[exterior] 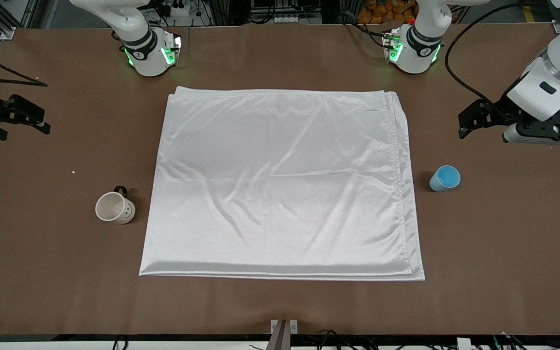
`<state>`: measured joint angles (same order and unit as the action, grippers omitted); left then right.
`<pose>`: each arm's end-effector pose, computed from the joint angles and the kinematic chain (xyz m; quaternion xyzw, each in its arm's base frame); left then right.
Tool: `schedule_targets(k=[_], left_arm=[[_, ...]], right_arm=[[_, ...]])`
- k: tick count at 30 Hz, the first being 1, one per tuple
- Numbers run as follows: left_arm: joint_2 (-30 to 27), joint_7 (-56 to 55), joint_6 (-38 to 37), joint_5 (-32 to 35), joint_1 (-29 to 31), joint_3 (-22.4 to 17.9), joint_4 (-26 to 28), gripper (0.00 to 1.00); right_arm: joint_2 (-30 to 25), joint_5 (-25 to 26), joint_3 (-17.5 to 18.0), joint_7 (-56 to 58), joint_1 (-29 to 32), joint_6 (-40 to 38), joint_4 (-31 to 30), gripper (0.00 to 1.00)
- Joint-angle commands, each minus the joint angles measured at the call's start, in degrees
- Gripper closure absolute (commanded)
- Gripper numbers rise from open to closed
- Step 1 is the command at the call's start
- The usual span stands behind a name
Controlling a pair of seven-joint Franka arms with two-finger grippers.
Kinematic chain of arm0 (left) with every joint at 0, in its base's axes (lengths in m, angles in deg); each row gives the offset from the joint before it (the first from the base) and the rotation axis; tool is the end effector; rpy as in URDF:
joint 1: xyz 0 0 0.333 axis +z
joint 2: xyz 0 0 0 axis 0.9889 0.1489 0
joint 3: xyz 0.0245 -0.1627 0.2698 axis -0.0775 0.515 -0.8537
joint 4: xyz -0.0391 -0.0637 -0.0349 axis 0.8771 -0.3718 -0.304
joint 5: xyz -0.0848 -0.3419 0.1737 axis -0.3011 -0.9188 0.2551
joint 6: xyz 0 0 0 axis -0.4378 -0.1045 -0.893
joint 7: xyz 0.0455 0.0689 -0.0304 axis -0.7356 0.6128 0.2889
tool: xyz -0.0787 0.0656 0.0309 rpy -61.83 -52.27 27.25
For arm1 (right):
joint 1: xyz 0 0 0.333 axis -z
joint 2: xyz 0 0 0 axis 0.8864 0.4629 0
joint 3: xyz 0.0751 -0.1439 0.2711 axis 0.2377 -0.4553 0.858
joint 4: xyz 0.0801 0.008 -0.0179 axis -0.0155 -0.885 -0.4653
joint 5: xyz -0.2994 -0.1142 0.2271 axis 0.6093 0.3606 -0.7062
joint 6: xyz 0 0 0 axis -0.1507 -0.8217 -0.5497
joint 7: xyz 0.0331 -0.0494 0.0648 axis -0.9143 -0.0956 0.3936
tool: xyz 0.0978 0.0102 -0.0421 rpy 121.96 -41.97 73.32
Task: Place blue cup into white mug on cloth
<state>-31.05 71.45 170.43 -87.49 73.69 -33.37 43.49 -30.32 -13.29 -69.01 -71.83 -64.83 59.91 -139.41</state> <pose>0.5569 -0.1021 0.6175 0.9985 -0.0400 0.0328 0.0197 0.5571 -0.0095 0.6339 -0.9979 -0.0577 -0.0096 0.0290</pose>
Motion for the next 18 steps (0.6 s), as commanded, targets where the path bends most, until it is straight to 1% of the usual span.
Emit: schedule_targets(k=[1, 18], left_arm=[[-0.24, -1.13, -0.87, 1.01, 0.19, 0.38, -0.47, 0.00], [-0.51, -1.13, -0.96, 0.65, 0.19, 0.38, -0.12, 0.00]], right_arm=[[-1.46, 0.90, -0.78, -0.58, -0.94, 0.75, -1.37, 0.00], [-0.67, 1.08, -0.87, -0.58, -0.24, 0.05, -1.28, 0.00]])
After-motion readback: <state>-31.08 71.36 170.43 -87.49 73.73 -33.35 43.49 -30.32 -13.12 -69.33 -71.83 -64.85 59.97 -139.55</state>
